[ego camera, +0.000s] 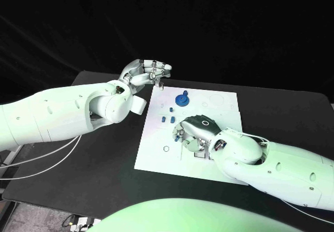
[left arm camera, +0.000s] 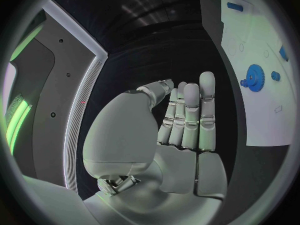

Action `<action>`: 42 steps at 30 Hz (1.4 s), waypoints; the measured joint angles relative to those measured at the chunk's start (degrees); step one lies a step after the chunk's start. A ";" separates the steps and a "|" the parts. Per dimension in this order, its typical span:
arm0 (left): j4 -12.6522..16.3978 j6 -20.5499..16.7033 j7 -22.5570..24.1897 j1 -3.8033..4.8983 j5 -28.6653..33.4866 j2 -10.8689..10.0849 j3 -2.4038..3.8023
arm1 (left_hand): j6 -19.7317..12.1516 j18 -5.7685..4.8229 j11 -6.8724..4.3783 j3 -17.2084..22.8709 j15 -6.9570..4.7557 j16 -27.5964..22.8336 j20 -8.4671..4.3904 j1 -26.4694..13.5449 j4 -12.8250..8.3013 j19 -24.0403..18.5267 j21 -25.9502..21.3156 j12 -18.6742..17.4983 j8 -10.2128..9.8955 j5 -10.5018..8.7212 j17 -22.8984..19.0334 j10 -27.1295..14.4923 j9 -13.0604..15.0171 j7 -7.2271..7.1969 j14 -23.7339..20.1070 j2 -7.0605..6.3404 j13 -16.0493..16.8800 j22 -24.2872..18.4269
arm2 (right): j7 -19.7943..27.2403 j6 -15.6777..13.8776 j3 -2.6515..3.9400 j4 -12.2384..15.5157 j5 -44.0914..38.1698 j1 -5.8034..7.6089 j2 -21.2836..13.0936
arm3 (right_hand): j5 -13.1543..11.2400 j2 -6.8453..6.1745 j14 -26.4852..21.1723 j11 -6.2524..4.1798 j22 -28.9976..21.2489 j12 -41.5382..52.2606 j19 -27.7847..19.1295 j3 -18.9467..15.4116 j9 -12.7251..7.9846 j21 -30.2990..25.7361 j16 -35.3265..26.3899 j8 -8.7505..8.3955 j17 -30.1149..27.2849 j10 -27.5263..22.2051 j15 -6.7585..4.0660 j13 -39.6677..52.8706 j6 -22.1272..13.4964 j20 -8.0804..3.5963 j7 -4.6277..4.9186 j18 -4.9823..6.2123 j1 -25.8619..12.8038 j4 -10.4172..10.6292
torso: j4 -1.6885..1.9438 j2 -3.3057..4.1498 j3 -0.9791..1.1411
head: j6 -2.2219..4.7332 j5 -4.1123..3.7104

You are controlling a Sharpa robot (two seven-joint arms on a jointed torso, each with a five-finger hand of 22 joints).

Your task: Assemble the parts on the task board

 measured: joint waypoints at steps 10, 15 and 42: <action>0.04 0.06 -0.02 0.01 0.01 -0.01 0.00 | 0.00 0.00 0.00 0.00 0.00 0.00 0.00 0.00 0.00 0.00 0.00 0.00 0.00 0.00 0.00 0.00 0.00 0.00 0.00 0.00 -0.01 0.00 | -0.02 0.44 0.01 -0.35 -0.22 0.00 0.39 | 0.01 0.00 0.00 0.02 -0.01 -0.02 0.00 0.00 0.03 -0.27 0.00 -0.11 0.00 0.02 0.00 -0.01 0.11 0.00 0.12 0.00 0.00 0.00 | 0.00 -0.01 0.01 | -0.03 0.02; 0.10 0.07 -0.03 0.02 0.01 -0.01 0.00 | 0.00 0.00 0.00 0.00 0.00 0.00 0.00 0.00 0.00 0.00 0.00 0.21 0.00 0.00 0.01 0.00 0.03 0.00 0.00 0.00 -0.01 0.00 | -0.01 0.89 0.01 -0.34 -0.24 0.00 0.52 | 0.01 0.16 0.00 0.07 -0.01 -0.03 0.00 0.00 0.05 -0.27 0.00 -0.22 0.00 0.07 0.00 0.10 0.11 0.00 0.12 0.00 -0.16 0.00 | -0.01 -0.01 0.02 | -0.09 0.04; 0.19 0.10 -0.10 0.05 0.02 -0.06 0.00 | -0.21 0.00 0.00 0.00 0.00 0.00 0.00 0.00 0.00 0.00 0.00 0.21 0.00 0.00 0.01 0.01 0.04 0.21 0.00 0.00 0.03 0.01 | 0.21 2.24 -0.05 -0.26 0.11 -0.02 0.25 | 1.47 -1.96 0.19 1.32 -0.03 -4.58 -0.41 -1.28 -1.82 -4.96 0.23 -5.82 0.03 -6.33 1.23 -1.22 -8.85 1.05 1.04 0.01 -4.50 0.80 | -0.04 -0.05 0.04 | -0.27 0.09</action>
